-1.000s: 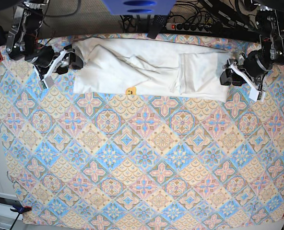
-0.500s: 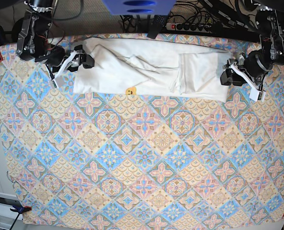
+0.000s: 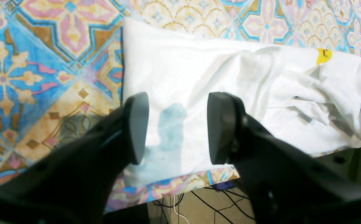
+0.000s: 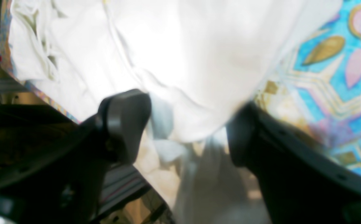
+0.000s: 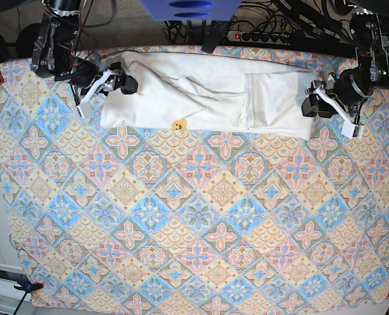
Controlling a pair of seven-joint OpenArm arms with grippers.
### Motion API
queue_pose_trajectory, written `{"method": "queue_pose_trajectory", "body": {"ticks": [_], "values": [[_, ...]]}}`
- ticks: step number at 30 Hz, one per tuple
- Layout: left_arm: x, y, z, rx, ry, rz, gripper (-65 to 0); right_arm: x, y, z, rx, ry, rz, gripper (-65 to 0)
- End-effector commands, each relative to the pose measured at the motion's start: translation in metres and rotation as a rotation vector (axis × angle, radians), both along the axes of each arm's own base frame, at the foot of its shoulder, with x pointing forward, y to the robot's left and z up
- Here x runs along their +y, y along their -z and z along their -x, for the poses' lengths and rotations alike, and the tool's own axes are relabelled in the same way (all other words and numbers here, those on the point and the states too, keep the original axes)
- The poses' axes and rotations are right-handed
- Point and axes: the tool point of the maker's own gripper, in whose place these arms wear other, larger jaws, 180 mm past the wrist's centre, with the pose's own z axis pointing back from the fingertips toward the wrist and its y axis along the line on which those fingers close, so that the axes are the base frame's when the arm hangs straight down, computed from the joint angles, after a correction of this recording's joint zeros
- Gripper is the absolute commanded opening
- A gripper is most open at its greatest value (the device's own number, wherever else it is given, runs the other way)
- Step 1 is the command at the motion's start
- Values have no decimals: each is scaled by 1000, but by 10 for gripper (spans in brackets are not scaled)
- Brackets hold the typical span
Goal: Fold the T-shirt properly
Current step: 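Grasp the strip end with the right gripper and drag it inward, then lift the strip end with the right gripper and fold it over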
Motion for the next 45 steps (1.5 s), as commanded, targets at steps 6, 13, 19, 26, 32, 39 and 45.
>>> {"method": "queue_pose_trajectory", "body": {"ticks": [6, 13, 19, 26, 32, 39, 45], "values": [[3, -10, -8, -43, 2, -3, -350, 11, 1, 4, 13, -36, -12, -458], [6, -12, -8, -48, -3, -8, -350, -28, -18, -39, -84, 82, 26, -650], [6, -12, -8, -46, -2, -9, -350, -70, -27, -46, -115, 195, 71, -650], [6, -12, -8, -46, -2, -9, -350, -121, -44, -73, -159, 210, 157, -650], [6, -11, -8, -46, -3, -8, -350, -135, -52, -76, -169, 189, 200, -650], [3, -10, -7, -42, 0, -2, -350, -88, -70, -77, -218, 4, 237, -648], [-3, -7, -6, -41, -11, 18, -350, -4, -91, -80, -324, -248, 203, -649]]}}
